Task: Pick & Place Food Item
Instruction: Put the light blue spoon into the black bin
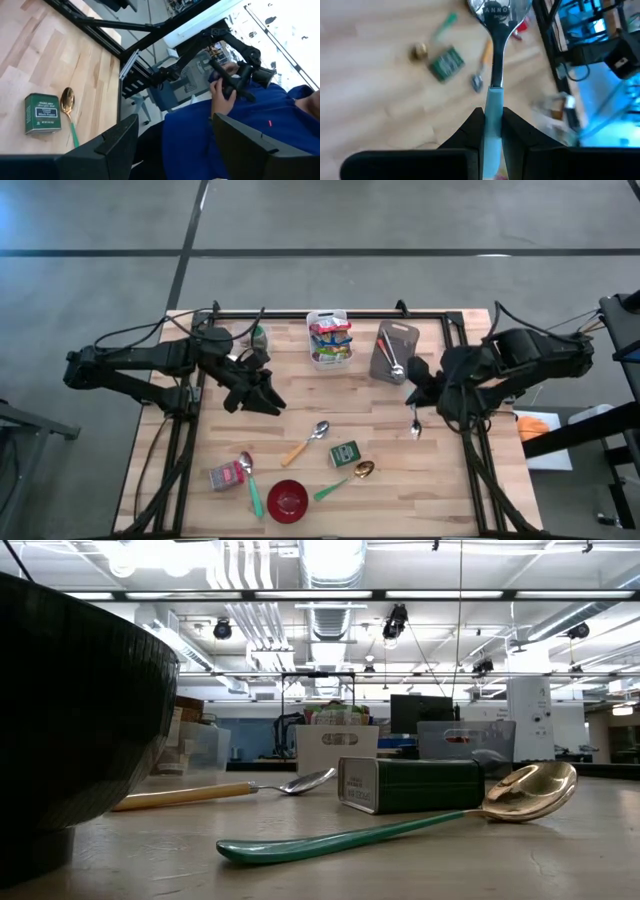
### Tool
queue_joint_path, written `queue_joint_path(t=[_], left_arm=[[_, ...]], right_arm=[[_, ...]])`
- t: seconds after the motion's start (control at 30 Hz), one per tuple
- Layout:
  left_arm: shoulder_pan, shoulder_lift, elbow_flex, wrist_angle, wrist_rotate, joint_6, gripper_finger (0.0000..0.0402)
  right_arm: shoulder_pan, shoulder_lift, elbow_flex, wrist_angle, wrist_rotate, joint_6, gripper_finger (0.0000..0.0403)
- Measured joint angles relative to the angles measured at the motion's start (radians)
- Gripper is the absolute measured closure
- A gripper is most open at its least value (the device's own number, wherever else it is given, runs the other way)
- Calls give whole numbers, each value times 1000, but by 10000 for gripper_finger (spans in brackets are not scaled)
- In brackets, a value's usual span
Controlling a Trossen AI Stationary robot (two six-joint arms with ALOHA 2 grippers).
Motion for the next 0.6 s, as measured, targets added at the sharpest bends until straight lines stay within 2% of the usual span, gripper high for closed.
queue_joint_path(t=[0.07,0.17,0.23,0.43,0.6], left_arm=[[0,0,0,-9,0,0,144],[0,0,0,-16,0,0,144],[0,0,0,-20,0,0,144],[0,0,0,-21,0,3,144],[0,0,0,-24,0,3,144]], right_arm=[[-1,0,0,-31,50,-64,370],[-1,0,0,-49,118,-77,370],[-1,0,0,-74,134,-110,370],[-1,0,-9,-116,174,-344,370],[-13,5,-26,-109,307,-391,370]])
